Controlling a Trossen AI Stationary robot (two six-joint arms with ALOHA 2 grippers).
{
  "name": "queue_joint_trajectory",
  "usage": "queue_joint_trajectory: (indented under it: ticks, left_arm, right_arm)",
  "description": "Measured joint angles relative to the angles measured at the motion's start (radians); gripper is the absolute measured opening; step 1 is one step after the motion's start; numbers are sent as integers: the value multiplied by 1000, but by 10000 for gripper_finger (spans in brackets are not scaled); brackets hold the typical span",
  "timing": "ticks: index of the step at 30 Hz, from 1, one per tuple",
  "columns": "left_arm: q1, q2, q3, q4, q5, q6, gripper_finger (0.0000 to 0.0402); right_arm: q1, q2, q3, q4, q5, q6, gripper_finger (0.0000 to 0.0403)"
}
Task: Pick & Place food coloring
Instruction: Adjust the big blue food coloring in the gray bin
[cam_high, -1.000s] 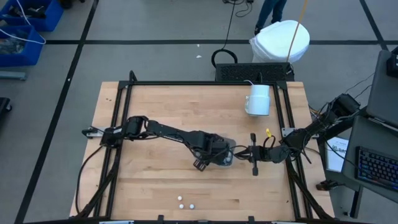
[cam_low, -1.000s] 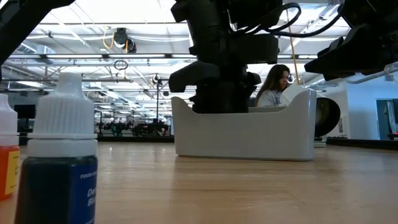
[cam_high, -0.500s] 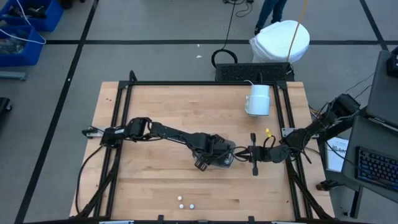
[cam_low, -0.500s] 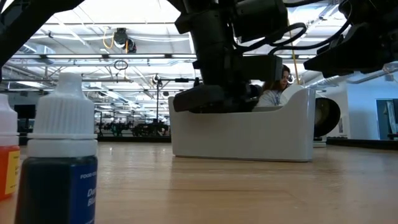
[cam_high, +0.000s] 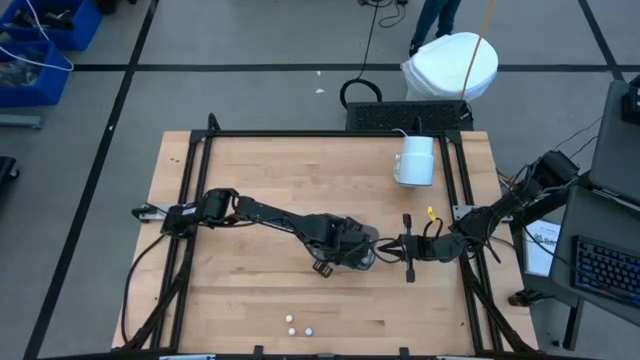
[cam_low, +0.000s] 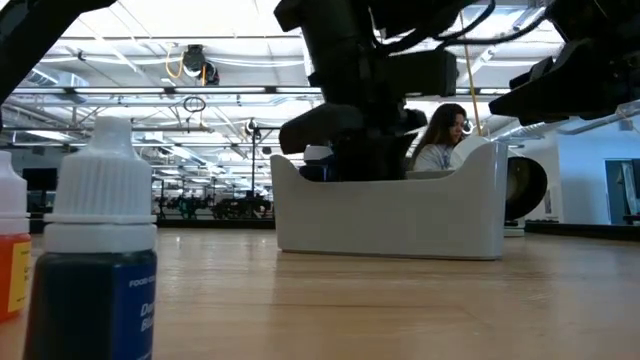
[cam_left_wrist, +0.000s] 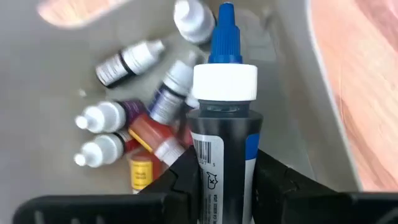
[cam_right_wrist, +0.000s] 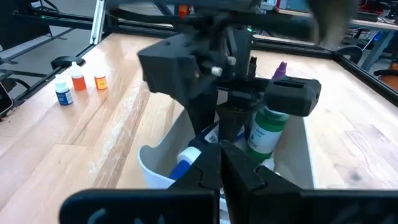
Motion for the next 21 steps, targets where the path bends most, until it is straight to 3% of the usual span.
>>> queue_joint_trajectory:
  ticks: [8, 13, 21]
  left_arm:
    - [-34, -83, 1, 74, -91, -16, 106]
    - [-66, -190, 2, 129, -93, -40, 107]
    - [-81, -371, -62, 202, 248, -87, 94]
  right_arm:
    - [0, 0, 0, -5, 0, 2, 0]
    - [0, 0, 0, -3, -1, 2, 0]
    - [0, 0, 0, 5, -3, 16, 0]
